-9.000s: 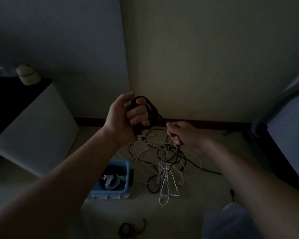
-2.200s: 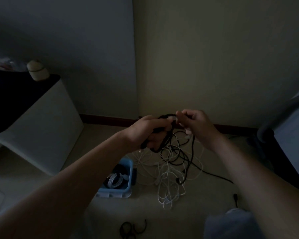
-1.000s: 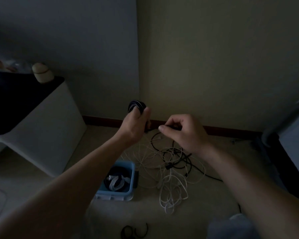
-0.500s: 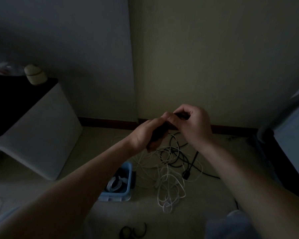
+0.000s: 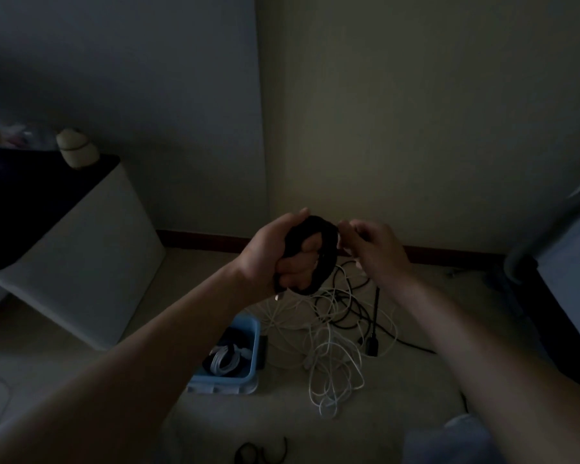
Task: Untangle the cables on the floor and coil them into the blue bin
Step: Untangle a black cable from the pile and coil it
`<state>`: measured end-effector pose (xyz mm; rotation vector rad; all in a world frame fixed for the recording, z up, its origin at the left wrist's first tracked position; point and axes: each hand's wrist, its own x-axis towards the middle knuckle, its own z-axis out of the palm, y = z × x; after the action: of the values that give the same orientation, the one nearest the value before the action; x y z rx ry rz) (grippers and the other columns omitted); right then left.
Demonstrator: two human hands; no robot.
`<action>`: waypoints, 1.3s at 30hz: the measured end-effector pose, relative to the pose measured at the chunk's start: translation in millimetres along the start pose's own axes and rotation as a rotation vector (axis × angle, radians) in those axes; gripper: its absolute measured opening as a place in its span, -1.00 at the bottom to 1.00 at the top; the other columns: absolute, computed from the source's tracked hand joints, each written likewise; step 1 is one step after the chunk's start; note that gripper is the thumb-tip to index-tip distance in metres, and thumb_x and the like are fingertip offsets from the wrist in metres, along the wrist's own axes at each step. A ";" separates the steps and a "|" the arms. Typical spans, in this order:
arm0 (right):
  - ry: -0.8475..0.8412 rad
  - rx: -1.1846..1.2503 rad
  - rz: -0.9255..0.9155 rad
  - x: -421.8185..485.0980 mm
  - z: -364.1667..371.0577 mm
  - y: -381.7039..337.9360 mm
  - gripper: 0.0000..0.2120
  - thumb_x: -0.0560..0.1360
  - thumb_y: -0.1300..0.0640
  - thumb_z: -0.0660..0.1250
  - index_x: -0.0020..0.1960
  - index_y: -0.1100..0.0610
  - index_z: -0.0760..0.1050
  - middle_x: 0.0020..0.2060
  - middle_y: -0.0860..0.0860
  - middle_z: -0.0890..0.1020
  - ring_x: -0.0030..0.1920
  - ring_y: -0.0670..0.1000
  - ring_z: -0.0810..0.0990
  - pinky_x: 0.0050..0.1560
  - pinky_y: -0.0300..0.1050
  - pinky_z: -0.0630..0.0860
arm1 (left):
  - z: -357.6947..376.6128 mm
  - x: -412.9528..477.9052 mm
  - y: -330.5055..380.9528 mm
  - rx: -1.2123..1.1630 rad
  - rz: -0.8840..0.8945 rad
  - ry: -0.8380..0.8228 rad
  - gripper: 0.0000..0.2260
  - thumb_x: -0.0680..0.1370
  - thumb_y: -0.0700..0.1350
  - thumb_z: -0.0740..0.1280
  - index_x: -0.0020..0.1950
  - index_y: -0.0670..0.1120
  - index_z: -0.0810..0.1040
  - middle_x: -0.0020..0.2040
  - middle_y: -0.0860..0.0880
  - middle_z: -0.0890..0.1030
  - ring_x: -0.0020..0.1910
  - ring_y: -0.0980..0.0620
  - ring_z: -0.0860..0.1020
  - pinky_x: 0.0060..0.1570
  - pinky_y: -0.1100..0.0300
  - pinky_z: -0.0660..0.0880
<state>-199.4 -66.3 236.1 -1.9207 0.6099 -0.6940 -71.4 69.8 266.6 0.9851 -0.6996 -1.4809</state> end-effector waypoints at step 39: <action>0.523 0.579 0.283 18.8 -27.9 -14.0 -0.70 0.64 0.23 0.03 -0.23 0.06 0.34 -0.45 -0.10 0.32 -0.50 -0.10 0.19 -0.50 -0.27 0.09 | -2.1 8.2 -24.0 0.515 -0.281 0.248 -0.71 0.62 -0.08 0.15 -0.30 -0.09 0.38 -0.48 -0.03 0.30 -0.55 0.01 0.30 -0.47 0.21 0.24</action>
<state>-203.6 -90.6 262.9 -1.0923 0.8671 -1.0604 -80.9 65.8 243.3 1.6882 -0.8019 -1.4071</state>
